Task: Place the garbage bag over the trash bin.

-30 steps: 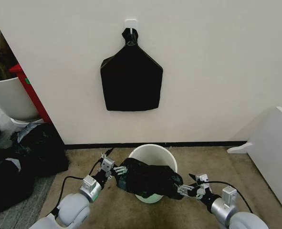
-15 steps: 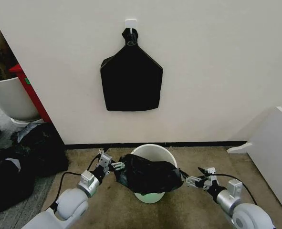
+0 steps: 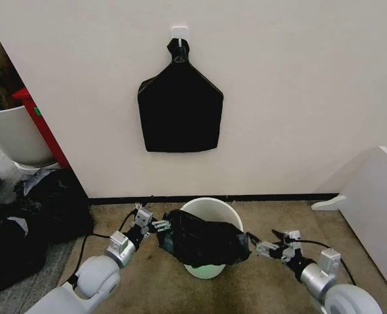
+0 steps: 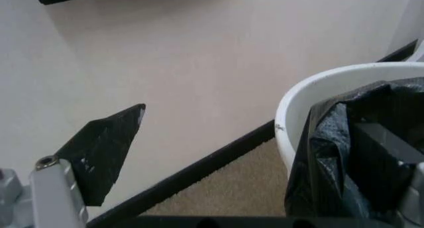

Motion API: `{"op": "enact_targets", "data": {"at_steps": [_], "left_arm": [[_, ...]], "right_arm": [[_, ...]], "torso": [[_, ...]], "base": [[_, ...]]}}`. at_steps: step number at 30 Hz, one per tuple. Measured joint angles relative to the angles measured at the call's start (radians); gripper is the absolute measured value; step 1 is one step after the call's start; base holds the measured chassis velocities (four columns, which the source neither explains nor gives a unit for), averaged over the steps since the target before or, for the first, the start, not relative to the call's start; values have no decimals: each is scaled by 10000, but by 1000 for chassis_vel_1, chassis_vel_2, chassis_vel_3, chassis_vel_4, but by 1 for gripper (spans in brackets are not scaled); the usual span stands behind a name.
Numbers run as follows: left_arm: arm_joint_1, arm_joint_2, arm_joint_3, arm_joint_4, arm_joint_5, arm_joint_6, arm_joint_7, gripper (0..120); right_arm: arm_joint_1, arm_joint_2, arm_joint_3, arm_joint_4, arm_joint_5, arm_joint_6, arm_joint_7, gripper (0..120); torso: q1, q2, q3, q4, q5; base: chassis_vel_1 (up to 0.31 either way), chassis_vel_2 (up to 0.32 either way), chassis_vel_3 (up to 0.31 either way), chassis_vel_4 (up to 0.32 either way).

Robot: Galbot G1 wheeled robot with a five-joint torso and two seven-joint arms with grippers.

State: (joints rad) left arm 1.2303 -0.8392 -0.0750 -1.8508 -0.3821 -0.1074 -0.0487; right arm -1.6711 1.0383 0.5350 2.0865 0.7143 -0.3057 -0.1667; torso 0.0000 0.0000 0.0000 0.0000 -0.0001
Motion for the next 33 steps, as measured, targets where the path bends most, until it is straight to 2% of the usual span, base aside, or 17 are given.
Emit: {"op": "enact_targets", "data": {"at_steps": [10,22,33], "left_arm": [[42,1,7,-55,6,1,0,100],[5,65,-16,-13,-31,17,7,100],[-279,194,-70,372,-230,-2,119,100]], "right_arm": [[230,244,-182,-725,-995,366,-110,100],[617,200,29,-1431,-968,518,105,100],[1156,103,47,-2291,-888,600,82,100]], "torso": [[0,0,0,0,2],[0,0,0,0,1],[0,0,0,0,1]], "base": [[0,0,0,0],[0,0,0,0],[0,0,0,0]]}}
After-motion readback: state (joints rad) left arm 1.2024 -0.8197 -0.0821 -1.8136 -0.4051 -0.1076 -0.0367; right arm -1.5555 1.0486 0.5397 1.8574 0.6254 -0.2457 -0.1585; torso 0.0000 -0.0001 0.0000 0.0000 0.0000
